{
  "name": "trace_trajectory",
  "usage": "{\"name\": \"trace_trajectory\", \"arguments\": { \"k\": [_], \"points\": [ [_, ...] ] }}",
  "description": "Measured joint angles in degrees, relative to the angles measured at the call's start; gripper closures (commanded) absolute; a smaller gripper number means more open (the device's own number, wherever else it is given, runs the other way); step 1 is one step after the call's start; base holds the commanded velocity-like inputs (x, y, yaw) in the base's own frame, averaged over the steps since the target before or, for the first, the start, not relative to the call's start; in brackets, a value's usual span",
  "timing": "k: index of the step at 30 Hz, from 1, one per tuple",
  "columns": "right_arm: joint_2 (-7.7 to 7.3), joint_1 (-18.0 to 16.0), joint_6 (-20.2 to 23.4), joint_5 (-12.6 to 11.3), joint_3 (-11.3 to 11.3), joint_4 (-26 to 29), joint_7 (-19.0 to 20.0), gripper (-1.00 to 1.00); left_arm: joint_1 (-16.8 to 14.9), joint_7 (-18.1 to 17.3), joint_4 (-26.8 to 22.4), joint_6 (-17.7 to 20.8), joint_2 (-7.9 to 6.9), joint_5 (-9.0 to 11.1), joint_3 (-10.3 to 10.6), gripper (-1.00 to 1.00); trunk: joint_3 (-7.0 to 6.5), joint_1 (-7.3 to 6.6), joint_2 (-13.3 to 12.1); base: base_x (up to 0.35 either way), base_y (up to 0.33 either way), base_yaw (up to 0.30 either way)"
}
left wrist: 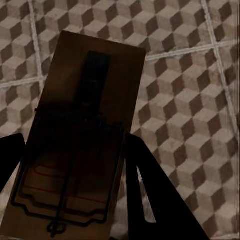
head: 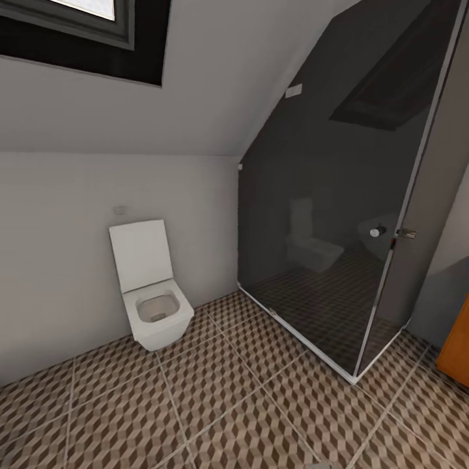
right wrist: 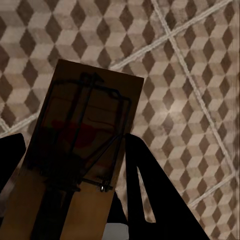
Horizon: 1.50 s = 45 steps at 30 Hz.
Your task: Take the four mousetraps from the cabinet in the bathroom and place them on the bathroom floor. Make sure all four end up on the same floor surface, and ensure that at least two of them are either under or directly next to the same bathroom sink.
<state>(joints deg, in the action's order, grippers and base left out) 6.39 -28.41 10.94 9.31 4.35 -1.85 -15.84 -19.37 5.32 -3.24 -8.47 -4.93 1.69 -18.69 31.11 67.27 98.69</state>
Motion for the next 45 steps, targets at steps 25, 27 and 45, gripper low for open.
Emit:
{"name": "trace_trajectory", "arguments": {
  "k": [25,27,45],
  "points": [
    [-0.44,0.0,-0.1,0.0,0.0,0.0,0.1,1.0,0.0,0.3,0.0,0.0,-0.06,0.1,0.0,1.0,0.0,0.0,0.0,0.3,-0.191,0.094],
    [-0.43,0.0,-0.1,0.0,0.0,0.0,0.1,1.0,0.0,0.3,0.0,0.0,-0.07,0.1,0.0,1.0,0.0,0.0,0.0,0.299,-0.193,0.266],
    [-0.57,0.0,-0.1,0.0,0.0,0.0,0.1,1.0,0.0,0.4,0.0,0.0,-0.08,0.2,0.0,1.0,0.0,0.0,0.0,0.299,-0.193,0.27]
  ]
}}
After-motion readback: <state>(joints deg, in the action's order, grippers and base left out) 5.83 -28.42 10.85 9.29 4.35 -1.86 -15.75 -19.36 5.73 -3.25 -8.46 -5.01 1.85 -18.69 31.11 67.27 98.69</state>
